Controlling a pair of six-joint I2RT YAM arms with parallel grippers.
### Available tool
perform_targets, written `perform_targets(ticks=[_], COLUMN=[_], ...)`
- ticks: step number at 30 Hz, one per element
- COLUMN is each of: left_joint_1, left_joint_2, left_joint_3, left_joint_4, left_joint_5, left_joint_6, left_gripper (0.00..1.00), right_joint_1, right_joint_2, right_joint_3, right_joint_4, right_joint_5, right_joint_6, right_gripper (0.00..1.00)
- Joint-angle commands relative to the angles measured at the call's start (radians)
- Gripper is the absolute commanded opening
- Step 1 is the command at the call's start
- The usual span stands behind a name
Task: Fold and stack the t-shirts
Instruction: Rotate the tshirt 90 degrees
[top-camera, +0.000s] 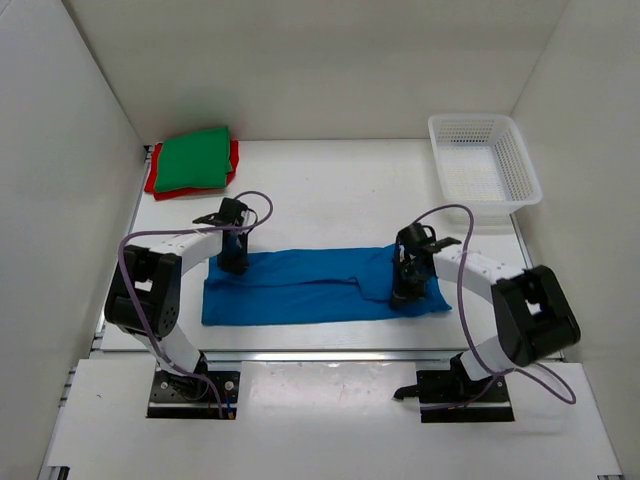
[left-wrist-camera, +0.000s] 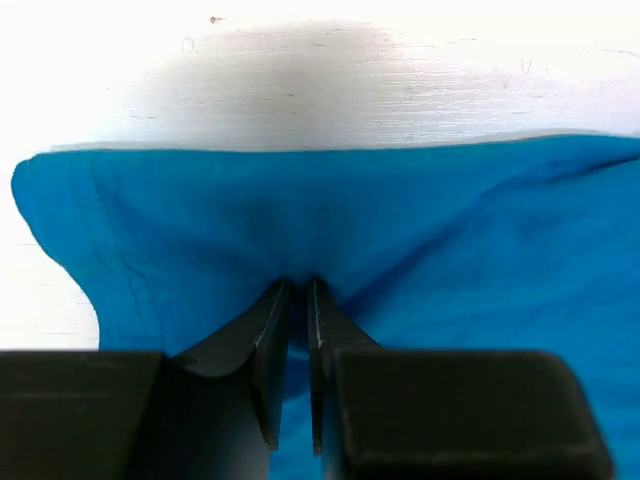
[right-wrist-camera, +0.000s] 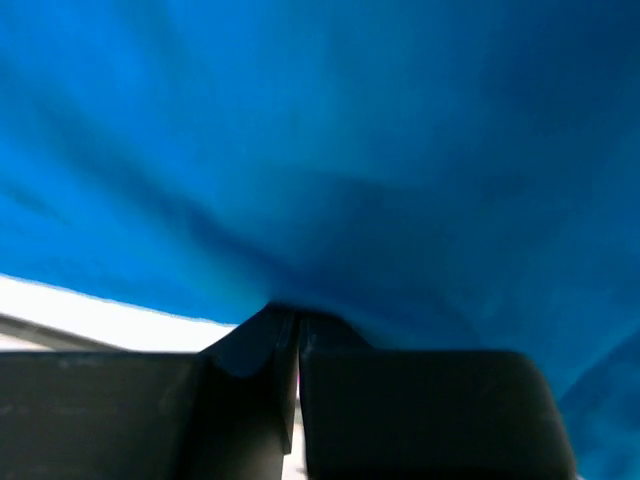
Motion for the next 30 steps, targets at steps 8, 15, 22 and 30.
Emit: perform_targets(ticks=[8,15,22,30], left_joint_1=[-0.182,-0.319,-0.321,-0.256], left_joint_2=[-0.021,-0.062,-0.246,-0.436], left_joint_3=[-0.119,-0.223,-0.198,-0.217], left_joint_4=[-0.030,-0.010,0.030,0.030], left_joint_5=[0.163,0.363,0.449,0.491], left_joint_6=[-0.174,-0.301,-0.375,-0.430], left_gripper=[0.20,0.09,0.09,0.13], right_joint_1=[-0.126,-0.127,-0.120,-0.022], right_joint_2=[0.684,1.085,1.092,0.619], right_joint_3=[0.871,1.668,2.025,1.650], right_joint_4=[0.013,-0.379,-0.619,-0.653], right_joint_5=[0.016,0.002,0.083,0.240], right_joint_6=[-0.096,-0.173,-0.214,-0.233], right_gripper=[0.00,0.00,0.00,0.01])
